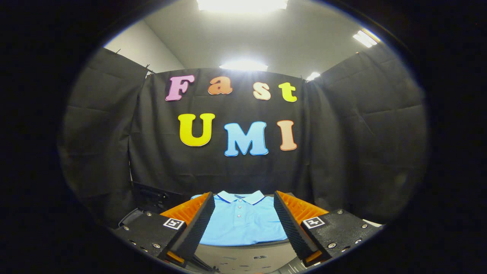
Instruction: Put the clothes into the washing machine and then close the washing machine lid.
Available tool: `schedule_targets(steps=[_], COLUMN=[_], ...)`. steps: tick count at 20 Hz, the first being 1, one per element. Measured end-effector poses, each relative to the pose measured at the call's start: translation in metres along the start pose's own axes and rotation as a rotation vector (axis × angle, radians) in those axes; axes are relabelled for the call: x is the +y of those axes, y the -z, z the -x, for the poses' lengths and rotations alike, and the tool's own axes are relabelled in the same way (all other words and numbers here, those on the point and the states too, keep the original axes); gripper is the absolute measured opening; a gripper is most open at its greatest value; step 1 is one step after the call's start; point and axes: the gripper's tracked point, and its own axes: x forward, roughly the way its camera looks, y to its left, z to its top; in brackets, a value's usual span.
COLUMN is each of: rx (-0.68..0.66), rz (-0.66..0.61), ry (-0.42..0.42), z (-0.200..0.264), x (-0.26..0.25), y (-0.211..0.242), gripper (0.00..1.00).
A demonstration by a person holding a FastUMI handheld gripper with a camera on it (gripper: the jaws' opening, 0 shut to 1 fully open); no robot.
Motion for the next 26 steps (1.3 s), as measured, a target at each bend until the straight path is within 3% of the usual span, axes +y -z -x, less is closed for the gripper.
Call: schedule_targets(steps=[18,26], rx=[0.360,0.503], rz=[-0.058,-0.008], ry=[-0.106,-0.126], z=[-0.121,-0.154], x=[-0.001,0.003], y=[0.081,0.116], gripper=[0.97,0.97])
